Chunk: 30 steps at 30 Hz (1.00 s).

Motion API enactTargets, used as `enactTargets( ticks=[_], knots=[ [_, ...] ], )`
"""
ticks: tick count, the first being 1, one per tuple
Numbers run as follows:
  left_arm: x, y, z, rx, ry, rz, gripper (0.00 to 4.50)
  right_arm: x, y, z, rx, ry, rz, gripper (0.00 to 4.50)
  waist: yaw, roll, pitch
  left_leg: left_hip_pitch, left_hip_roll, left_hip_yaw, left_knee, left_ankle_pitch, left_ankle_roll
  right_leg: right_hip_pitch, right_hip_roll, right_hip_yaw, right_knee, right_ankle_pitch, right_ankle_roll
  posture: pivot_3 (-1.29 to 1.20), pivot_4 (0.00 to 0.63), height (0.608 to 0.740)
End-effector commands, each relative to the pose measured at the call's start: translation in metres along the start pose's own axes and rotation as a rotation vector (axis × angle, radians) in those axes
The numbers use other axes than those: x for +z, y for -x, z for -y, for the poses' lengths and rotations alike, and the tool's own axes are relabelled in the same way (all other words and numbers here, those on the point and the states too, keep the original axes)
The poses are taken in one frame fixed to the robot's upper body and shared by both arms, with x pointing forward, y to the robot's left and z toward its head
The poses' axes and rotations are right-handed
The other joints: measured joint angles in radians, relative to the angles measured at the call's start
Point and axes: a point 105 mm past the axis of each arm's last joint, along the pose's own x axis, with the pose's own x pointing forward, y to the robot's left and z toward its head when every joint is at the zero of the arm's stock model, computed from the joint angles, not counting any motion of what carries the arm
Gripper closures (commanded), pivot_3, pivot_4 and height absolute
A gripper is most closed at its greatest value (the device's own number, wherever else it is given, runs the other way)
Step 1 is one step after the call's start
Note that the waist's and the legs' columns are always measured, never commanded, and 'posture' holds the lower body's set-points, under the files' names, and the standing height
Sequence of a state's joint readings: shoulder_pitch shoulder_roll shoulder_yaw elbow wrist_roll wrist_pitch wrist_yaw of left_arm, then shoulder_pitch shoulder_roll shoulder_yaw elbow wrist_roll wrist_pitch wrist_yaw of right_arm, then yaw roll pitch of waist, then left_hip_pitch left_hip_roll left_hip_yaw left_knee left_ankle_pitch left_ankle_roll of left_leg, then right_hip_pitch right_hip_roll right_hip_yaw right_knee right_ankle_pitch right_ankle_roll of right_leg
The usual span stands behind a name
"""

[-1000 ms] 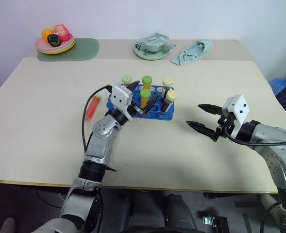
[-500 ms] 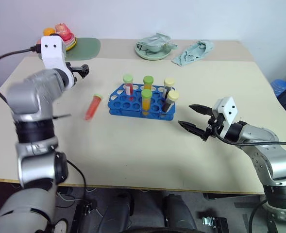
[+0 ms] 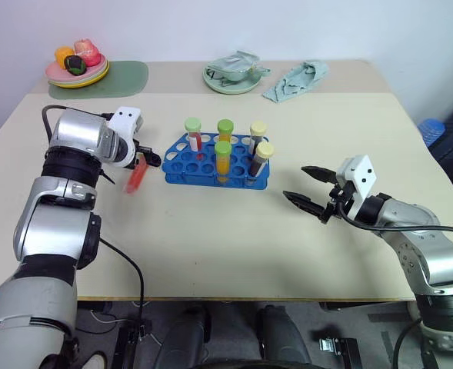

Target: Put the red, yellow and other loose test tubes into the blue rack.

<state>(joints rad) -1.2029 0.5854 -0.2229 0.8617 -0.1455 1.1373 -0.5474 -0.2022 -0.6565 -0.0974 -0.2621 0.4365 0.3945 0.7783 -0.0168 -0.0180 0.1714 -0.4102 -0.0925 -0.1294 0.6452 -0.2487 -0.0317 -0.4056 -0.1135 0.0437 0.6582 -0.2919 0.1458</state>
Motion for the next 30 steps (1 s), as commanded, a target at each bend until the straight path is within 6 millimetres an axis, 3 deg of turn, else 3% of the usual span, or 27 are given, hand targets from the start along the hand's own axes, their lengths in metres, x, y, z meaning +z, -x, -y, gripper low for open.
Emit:
enactTargets(
  ticks=[1, 4, 5, 8, 9, 11, 12, 14, 16, 19, 24, 26, 30],
  knots=[
    [0.01, 0.005, -0.005, 0.025, -0.03, 0.017, 0.06, 0.015, 0.003, 0.0, -0.011, 0.044, 0.048, 0.65, 0.001, 0.0, 0.0, 0.0, 0.0, 0.0, 0.0, 0.0, 0.0, 0.0, 0.0, 0.0, 0.0, 0.0, 0.0, 0.0, 0.15, 0.74],
    [0.006, 0.0, -0.008, 0.035, -0.037, -0.001, 0.06, 0.015, 0.004, -0.001, -0.012, 0.043, 0.046, 0.65, 0.003, 0.0, 0.0, 0.0, 0.0, 0.0, 0.001, 0.0, 0.001, 0.0, 0.0, 0.0, 0.0, 0.0, 0.0, 0.0, 0.15, 0.74],
    [0.005, -0.001, -0.008, 0.04, -0.044, -0.004, 0.29, 0.015, 0.004, -0.001, -0.011, 0.043, 0.045, 0.65, 0.003, 0.0, 0.0, 0.0, 0.0, 0.0, 0.001, -0.001, 0.001, 0.0, 0.0, 0.0, 0.0, 0.0, 0.0, 0.0, 0.15, 0.74],
    [0.004, -0.005, -0.01, 0.052, -0.037, -0.007, 1.36, 0.016, 0.004, -0.001, -0.01, 0.042, 0.044, 0.65, 0.003, 0.0, 0.0, -0.001, 0.0, 0.0, 0.001, -0.001, 0.001, 0.0, 0.0, 0.0, 0.0, 0.0, 0.0, 0.0, 0.15, 0.74],
    [0.003, -0.006, -0.01, 0.051, -0.04, -0.007, 1.36, 0.016, 0.004, -0.001, -0.01, 0.042, 0.043, 0.65, 0.003, 0.0, 0.0, -0.001, 0.0, 0.0, 0.001, -0.001, 0.001, 0.0, 0.0, 0.0, 0.0, 0.0, 0.0, 0.0, 0.15, 0.74],
    [0.002, -0.008, -0.01, 0.056, -0.052, -0.007, 2.12, 0.016, 0.004, -0.001, -0.007, 0.043, 0.04, 0.65, 0.002, 0.0, 0.0, -0.001, 0.0, 0.0, 0.001, -0.001, 0.002, 0.0, 0.0, 0.0, 0.001, 0.0, 0.0, 0.0, 0.15, 0.74],
    [0.002, -0.009, -0.01, 0.055, -0.052, -0.008, 2.27, 0.016, 0.004, -0.001, -0.006, 0.043, 0.04, 0.65, 0.001, 0.0, 0.0, -0.001, 0.0, 0.0, 0.001, -0.001, 0.002, 0.0, 0.0, 0.0, 0.001, 0.0, 0.0, 0.0, 0.15, 0.74],
    [0.001, -0.01, -0.011, 0.062, -0.044, -0.005, 3.25, 0.016, 0.004, -0.002, -0.005, 0.042, 0.039, 0.65, 0.001, 0.0, 0.0, -0.001, 0.0, 0.0, 0.001, -0.001, 0.002, 0.0, 0.0, 0.0, 0.002, 0.0, 0.0, 0.0, 0.15, 0.74],
    [0.0, -0.011, -0.011, 0.063, -0.049, -0.006, 3.25, 0.015, 0.004, -0.002, -0.003, 0.041, 0.039, 0.65, 0.0, 0.0, 0.0, 0.0, 0.0, 0.0, 0.001, -0.001, 0.002, -0.001, 0.0, 0.0, 0.003, 0.0, 0.0, 0.0, 0.15, 0.74],
    [0.0, -0.011, -0.012, 0.068, -0.043, -0.004, 3.6, 0.015, 0.003, -0.002, 0.0, 0.04, 0.038, 0.65, 0.0, 0.0, 0.0, 0.0, 0.0, 0.0, 0.002, -0.001, 0.002, -0.001, 0.0, 0.0, 0.004, 0.0, 0.0, 0.0, 0.15, 0.74],
    [0.005, -0.004, -0.015, 0.069, 0.005, 0.026, 3.63, 0.014, 0.003, -0.002, 0.005, 0.039, 0.037, 0.65, -0.001, 0.0, 0.0, 0.0, 0.0, 0.0, 0.002, -0.002, 0.003, -0.001, 0.0, 0.0, 0.005, 0.0, 0.0, 0.0, 0.15, 0.74],
    [0.021, 0.006, -0.014, 0.049, 0.035, 0.117, 3.63, 0.013, 0.002, -0.003, 0.006, 0.038, 0.037, 0.65, -0.001, 0.0, 0.0, 0.0, 0.0, 0.0, 0.002, -0.002, 0.003, -0.002, 0.0, 0.0, 0.005, 0.0, 0.0, 0.0, 0.15, 0.74],
    [0.076, 0.058, 0.007, -0.062, 0.013, 0.592, 3.63, 0.013, 0.003, -0.003, 0.006, 0.035, 0.036, 0.65, 0.0, 0.0, 0.0, -0.001, 0.002, 0.0, 0.002, 0.0, 0.001, -0.003, -0.001, 0.0, 0.005, 0.0, 0.0, 0.0, 0.15, 0.74]
  ],
)
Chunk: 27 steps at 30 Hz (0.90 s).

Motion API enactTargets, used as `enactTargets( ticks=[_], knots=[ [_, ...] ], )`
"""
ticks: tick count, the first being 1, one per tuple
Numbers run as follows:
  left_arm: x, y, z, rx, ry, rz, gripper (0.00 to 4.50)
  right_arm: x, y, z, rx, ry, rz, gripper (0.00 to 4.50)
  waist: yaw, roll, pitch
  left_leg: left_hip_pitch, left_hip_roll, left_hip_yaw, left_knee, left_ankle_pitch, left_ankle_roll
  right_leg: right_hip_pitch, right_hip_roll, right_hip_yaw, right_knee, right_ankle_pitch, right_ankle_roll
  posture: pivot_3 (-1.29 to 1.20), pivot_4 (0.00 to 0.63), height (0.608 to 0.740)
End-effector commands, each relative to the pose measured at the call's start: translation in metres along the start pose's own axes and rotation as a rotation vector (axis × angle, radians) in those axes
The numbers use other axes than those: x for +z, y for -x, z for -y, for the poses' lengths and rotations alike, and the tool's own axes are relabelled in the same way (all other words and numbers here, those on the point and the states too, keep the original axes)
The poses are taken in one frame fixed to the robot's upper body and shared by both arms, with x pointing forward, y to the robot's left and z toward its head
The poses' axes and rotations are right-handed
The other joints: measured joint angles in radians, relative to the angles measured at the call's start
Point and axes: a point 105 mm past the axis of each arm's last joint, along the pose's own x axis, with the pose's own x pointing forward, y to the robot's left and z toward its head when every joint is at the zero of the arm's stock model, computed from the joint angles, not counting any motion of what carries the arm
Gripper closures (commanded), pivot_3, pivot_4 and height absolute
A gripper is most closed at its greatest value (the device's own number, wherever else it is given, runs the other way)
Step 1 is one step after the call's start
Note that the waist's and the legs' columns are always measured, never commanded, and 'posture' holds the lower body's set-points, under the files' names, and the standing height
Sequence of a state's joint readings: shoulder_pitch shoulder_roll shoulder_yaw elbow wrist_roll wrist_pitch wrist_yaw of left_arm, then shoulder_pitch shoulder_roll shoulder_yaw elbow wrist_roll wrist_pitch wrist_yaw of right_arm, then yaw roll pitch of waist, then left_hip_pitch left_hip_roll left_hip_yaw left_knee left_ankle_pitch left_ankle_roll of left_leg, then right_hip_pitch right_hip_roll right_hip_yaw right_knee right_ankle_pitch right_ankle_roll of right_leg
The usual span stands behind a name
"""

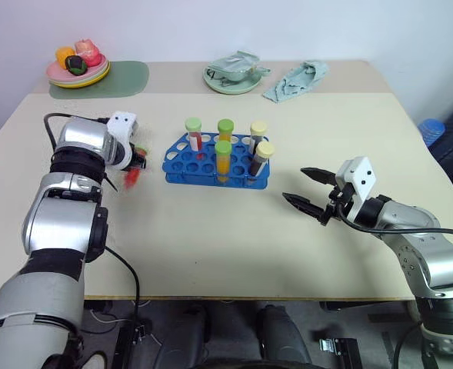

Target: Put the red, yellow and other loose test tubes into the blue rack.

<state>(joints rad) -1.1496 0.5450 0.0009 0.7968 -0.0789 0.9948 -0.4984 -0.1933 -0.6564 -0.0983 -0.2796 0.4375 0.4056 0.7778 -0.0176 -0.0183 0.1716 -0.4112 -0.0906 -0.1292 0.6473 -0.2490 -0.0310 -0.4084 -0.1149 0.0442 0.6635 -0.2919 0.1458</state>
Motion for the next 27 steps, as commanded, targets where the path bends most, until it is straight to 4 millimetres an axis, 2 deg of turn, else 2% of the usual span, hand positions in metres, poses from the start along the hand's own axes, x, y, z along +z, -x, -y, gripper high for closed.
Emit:
enactTargets(
  ticks=[1, 2, 3, 6, 8, 10, 14, 17, 27],
  knots=[
    [0.073, 0.058, 0.027, -0.103, -0.024, 0.502, 3.63, 0.012, 0.002, 0.0, 0.002, 0.036, 0.039, 0.65, 0.001, 0.0, 0.0, -0.001, 0.0, 0.0, 0.0, 0.001, -0.001, 0.0, 0.0, 0.0, 0.0, 0.0, 0.0, 0.0, 0.15, 0.74],
    [0.078, 0.073, 0.037, -0.139, -0.02, 0.6, 3.63, 0.012, 0.002, 0.0, 0.003, 0.035, 0.038, 0.65, 0.003, 0.0, 0.0, -0.001, 0.0, 0.0, 0.001, 0.001, -0.002, -0.001, -0.001, 0.0, 0.0, 0.0, 0.0, 0.0, 0.15, 0.74],
    [0.075, 0.084, 0.048, -0.197, -0.025, 0.649, 3.63, 0.012, 0.002, 0.0, 0.004, 0.034, 0.038, 0.65, 0.004, 0.0, 0.0, -0.001, 0.0, 0.0, 0.0, 0.001, -0.002, -0.001, -0.002, 0.0, 0.0, 0.0, 0.0, 0.0, 0.15, 0.74],
    [0.06, 0.096, 0.068, -0.318, 0.004, 0.665, 3.63, 0.012, 0.003, 0.001, 0.006, 0.032, 0.036, 0.65, 0.004, 0.0, 0.0, -0.002, 0.0, 0.001, 0.001, 0.001, -0.002, -0.001, -0.002, 0.0, -0.001, 0.0, 0.0, 0.0, 0.15, 0.74],
    [0.053, 0.107, 0.081, -0.377, 0.011, 0.736, 3.63, 0.011, 0.004, 0.002, 0.008, 0.031, 0.031, 0.65, 0.003, 0.001, -0.001, -0.001, 0.0, 0.001, 0.001, 0.001, -0.002, 0.0, -0.002, 0.0, 0.0, 0.0, 0.0, 0.0, 0.15, 0.74],
    [0.051, 0.114, 0.085, -0.324, -0.054, 0.867, 3.63, 0.009, 0.006, 0.004, 0.004, 0.025, 0.022, 0.65, 0.002, 0.001, -0.001, 0.0, 0.0, 0.001, 0.001, 0.001, -0.002, 0.0, -0.001, 0.0, 0.0, 0.0, 0.0, 0.0, 0.15, 0.74],
    [0.035, 0.107, 0.111, -0.333, -0.177, 0.975, 3.63, 0.008, 0.011, 0.005, 0.002, 0.03, 0.004, 0.65, 0.008, 0.001, -0.001, 0.0, 0.0, 0.002, 0.0, 0.001, -0.002, 0.001, -0.001, 0.001, -0.001, 0.0, 0.0, 0.0, 0.15, 0.74],
    [0.023, 0.095, 0.123, -0.3, -0.348, 1.026, 3.63, 0.009, 0.013, 0.006, -0.004, 0.033, -0.001, 0.65, 0.012, 0.001, -0.001, 0.0, -0.001, 0.002, 0.001, 0.001, -0.002, 0.002, -0.002, 0.001, -0.002, 0.0, 0.0, 0.0, 0.15, 0.74],
    [0.0, 0.062, 0.138, -0.26, -0.342, 1.092, 3.63, 0.01, 0.021, 0.005, -0.029, 0.031, -0.016, 0.65, 0.009, 0.001, -0.001, 0.001, -0.001, 0.003, 0.0, -0.001, 0.002, 0.002, -0.002, 0.0, -0.003, 0.0, 0.0, 0.0, 0.15, 0.74]
  ],
)
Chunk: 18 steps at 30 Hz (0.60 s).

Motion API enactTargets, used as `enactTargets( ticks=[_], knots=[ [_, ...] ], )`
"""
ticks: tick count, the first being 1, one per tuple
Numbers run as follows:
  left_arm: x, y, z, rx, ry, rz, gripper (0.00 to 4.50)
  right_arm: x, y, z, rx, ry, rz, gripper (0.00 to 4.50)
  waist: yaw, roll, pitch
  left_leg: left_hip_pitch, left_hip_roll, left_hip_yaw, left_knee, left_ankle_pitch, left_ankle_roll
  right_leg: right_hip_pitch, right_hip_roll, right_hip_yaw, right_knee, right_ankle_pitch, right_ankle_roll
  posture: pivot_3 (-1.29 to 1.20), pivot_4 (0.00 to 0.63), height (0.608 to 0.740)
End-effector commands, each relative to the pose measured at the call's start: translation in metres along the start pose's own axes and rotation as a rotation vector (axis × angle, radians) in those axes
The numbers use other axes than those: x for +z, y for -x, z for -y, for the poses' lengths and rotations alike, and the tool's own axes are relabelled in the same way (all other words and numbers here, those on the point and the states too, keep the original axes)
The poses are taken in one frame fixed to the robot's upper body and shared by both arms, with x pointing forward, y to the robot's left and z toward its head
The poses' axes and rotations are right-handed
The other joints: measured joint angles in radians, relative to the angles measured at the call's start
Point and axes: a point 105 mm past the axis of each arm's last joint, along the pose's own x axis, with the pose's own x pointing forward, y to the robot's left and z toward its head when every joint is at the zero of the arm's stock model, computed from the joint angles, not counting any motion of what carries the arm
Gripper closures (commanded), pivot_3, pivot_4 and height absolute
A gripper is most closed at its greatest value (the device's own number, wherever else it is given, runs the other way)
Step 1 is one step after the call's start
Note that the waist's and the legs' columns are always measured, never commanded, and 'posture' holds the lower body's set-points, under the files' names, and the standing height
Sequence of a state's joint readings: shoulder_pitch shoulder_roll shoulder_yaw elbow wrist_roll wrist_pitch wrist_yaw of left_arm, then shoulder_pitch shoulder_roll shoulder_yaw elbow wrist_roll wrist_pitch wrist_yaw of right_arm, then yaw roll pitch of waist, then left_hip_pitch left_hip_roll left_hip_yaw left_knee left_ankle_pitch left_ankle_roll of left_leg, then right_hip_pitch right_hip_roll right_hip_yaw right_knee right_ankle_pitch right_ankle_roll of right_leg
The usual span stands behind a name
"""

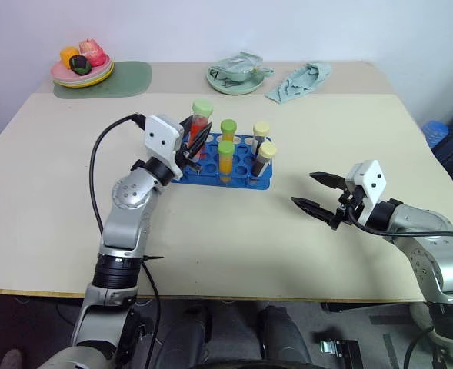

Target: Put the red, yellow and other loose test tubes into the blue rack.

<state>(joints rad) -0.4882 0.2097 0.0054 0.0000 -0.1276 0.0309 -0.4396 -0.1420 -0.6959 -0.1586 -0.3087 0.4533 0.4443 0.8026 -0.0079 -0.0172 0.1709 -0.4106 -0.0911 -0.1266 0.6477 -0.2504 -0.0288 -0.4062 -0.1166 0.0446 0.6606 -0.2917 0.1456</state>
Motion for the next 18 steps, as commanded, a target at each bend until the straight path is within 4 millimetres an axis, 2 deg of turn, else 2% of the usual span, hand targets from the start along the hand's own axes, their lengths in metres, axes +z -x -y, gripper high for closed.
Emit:
enactTargets(
  ticks=[1, 9, 18],
  knots=[
    [-0.001, 0.001, 0.005, 0.011, -0.05, 0.051, 3.63, 0.014, 0.005, 0.0, -0.015, 0.041, 0.029, 0.65, 0.0, 0.0, 0.0, 0.0, 0.0, 0.0, 0.0, 0.0, 0.0, 0.0, 0.0, 0.0, 0.0, 0.0, 0.0, 0.0, 0.15, 0.74],
    [-0.039, 0.011, -0.001, 0.086, -0.065, 0.003, 3.63, 0.014, 0.006, 0.0, -0.017, 0.04, 0.028, 0.65, 0.0, 0.0, 0.0, 0.0, 0.0, 0.0, 0.0, 0.0, 0.0, 0.0, 0.0, 0.0, 0.0, 0.0, 0.0, 0.0, 0.15, 0.74],
    [-0.055, 0.005, 0.005, 0.104, -0.065, -0.005, 3.63, 0.015, 0.004, 0.002, -0.008, 0.048, 0.031, 0.65, -0.001, 0.001, -0.001, 0.001, 0.0, 0.0, 0.0, 0.0, 0.0, 0.001, 0.0, 0.0, 0.0, 0.0, 0.0, 0.0, 0.15, 0.74]
  ],
)
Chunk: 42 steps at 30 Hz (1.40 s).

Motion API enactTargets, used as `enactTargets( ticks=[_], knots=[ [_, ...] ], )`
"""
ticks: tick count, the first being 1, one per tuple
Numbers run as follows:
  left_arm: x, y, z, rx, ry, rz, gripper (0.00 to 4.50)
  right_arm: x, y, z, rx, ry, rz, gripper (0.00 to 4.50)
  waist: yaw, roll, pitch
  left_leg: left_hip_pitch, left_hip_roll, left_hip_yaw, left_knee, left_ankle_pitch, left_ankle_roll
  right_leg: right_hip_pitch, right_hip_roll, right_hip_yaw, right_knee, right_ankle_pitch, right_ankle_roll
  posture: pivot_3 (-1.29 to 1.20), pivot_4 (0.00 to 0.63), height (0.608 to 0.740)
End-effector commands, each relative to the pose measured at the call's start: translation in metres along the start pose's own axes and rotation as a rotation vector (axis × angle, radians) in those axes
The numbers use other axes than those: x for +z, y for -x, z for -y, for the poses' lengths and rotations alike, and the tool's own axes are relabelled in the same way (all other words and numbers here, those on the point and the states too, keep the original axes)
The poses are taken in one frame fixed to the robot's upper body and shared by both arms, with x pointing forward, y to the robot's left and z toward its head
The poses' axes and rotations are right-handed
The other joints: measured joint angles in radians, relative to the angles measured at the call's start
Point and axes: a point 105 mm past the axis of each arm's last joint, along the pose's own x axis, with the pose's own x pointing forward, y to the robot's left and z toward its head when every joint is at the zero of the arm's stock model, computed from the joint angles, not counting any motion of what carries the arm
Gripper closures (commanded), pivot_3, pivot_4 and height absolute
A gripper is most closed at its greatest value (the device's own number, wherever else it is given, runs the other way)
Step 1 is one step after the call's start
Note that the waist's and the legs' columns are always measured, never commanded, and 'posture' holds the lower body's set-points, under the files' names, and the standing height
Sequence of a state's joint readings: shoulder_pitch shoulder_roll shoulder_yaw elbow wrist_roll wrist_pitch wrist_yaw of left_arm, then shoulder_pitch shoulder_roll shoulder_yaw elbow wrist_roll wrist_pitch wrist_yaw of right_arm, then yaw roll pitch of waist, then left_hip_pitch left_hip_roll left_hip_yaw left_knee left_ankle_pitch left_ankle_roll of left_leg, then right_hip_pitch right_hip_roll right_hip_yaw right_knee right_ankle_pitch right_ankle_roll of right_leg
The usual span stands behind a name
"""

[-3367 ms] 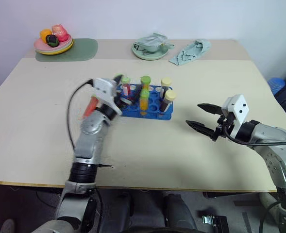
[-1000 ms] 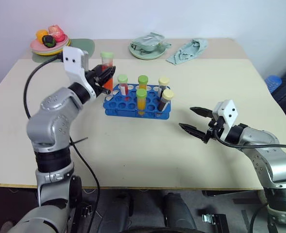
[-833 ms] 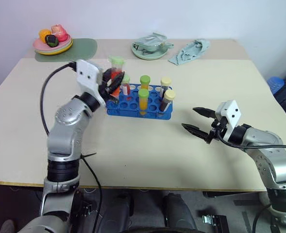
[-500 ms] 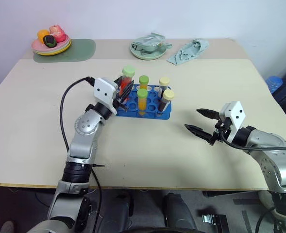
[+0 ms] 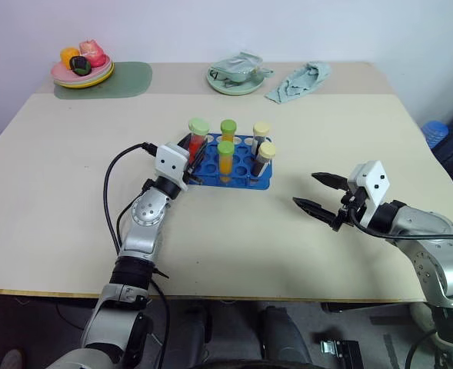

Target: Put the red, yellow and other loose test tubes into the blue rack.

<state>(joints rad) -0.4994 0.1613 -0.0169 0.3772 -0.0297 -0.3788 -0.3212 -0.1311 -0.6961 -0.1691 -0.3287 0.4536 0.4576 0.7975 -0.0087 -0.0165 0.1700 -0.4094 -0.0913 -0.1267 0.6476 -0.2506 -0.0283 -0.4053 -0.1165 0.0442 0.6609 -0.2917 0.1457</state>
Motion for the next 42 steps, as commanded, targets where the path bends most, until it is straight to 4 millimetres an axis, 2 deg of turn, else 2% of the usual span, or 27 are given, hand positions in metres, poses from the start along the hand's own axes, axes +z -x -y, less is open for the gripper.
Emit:
enactTargets(
  ticks=[1, 9, 21, 26, 27, 32, 35, 39, 40, 42],
  knots=[
    [-0.01, 0.001, 0.005, -0.007, -0.003, -0.023, 3.63, 0.014, 0.001, 0.003, -0.001, 0.048, 0.035, 0.65, 0.0, 0.0, 0.0, 0.0, 0.0, 0.0, 0.0, 0.0, 0.0, 0.0, 0.0, 0.0, 0.0, 0.0, 0.0, 0.0, 0.15, 0.74],
    [-0.016, 0.003, 0.015, -0.022, 0.036, -0.008, 3.63, 0.017, -0.001, 0.002, 0.002, 0.056, 0.039, 0.65, 0.001, 0.001, -0.001, 0.0, 0.0, 0.0, 0.0, 0.0, 0.0, 0.001, 0.0, 0.0, 0.0, 0.0, 0.0, 0.0, 0.15, 0.74],
    [-0.031, 0.021, 0.01, 0.021, 0.11, 0.002, 3.63, 0.02, -0.004, 0.003, 0.009, 0.062, 0.044, 0.65, -0.001, 0.001, -0.001, 0.001, 0.0, 0.0, 0.0, 0.0, 0.0, 0.001, 0.0, 0.0, 0.0, 0.0, 0.0, 0.0, 0.15, 0.74],
    [-0.031, 0.024, 0.014, 0.001, 0.14, 0.012, 3.63, 0.02, -0.005, 0.004, 0.012, 0.065, 0.045, 0.65, -0.002, 0.001, -0.001, 0.001, 0.0, 0.0, 0.0, 0.0, 0.0, 0.001, 0.0, 0.0, 0.0, 0.0, 0.0, 0.0, 0.15, 0.74],
    [-0.031, 0.024, 0.015, -0.006, 0.148, 0.015, 2.61, 0.02, -0.005, 0.005, 0.013, 0.066, 0.045, 0.65, -0.002, 0.001, -0.001, 0.001, 0.0, 0.0, 0.0, 0.0, 0.0, 0.001, 0.0, 0.0, 0.0, 0.0, 0.0, 0.0, 0.15, 0.74],
    [-0.023, 0.023, 0.011, 0.019, 0.127, 0.032, 0.16, 0.018, -0.005, 0.006, 0.016, 0.067, 0.044, 0.65, -0.001, 0.001, -0.001, 0.001, 0.0, 0.0, 0.0, 0.0, 0.0, 0.001, 0.0, 0.0, 0.0, 0.0, 0.0, 0.0, 0.15, 0.74],
    [-0.015, 0.025, 0.008, 0.016, 0.137, 0.036, 0.16, 0.015, -0.005, 0.007, 0.017, 0.066, 0.041, 0.65, -0.001, 0.001, -0.001, 0.001, 0.0, 0.0, 0.0, 0.0, 0.0, 0.001, 0.0, 0.0, 0.0, 0.0, 0.0, 0.0, 0.15, 0.74],
    [-0.016, 0.038, 0.002, -0.015, 0.152, -0.087, 0.16, 0.008, -0.002, 0.01, 0.012, 0.055, 0.033, 0.65, -0.005, 0.001, -0.001, 0.001, 0.0, 0.0, 0.0, 0.0, 0.0, 0.0, 0.0, 0.0, 0.0, 0.0, 0.0, 0.0, 0.15, 0.74],
    [-0.014, 0.045, 0.001, -0.038, 0.179, -0.097, 0.16, 0.006, -0.001, 0.01, 0.008, 0.048, 0.031, 0.65, -0.006, 0.001, -0.001, 0.001, 0.001, 0.0, -0.001, 0.0, 0.0, 0.0, 0.001, 0.0, 0.0, 0.0, 0.0, 0.0, 0.15, 0.74],
    [-0.003, 0.052, 0.006, -0.093, 0.352, -0.045, 0.16, 0.001, 0.0, 0.011, 0.002, 0.04, 0.03, 0.65, -0.005, 0.001, -0.001, 0.001, 0.001, 0.0, -0.001, 0.0, 0.0, 0.0, 0.001, 0.0, 0.0, 0.0, 0.0, 0.0, 0.15, 0.74]
  ],
)
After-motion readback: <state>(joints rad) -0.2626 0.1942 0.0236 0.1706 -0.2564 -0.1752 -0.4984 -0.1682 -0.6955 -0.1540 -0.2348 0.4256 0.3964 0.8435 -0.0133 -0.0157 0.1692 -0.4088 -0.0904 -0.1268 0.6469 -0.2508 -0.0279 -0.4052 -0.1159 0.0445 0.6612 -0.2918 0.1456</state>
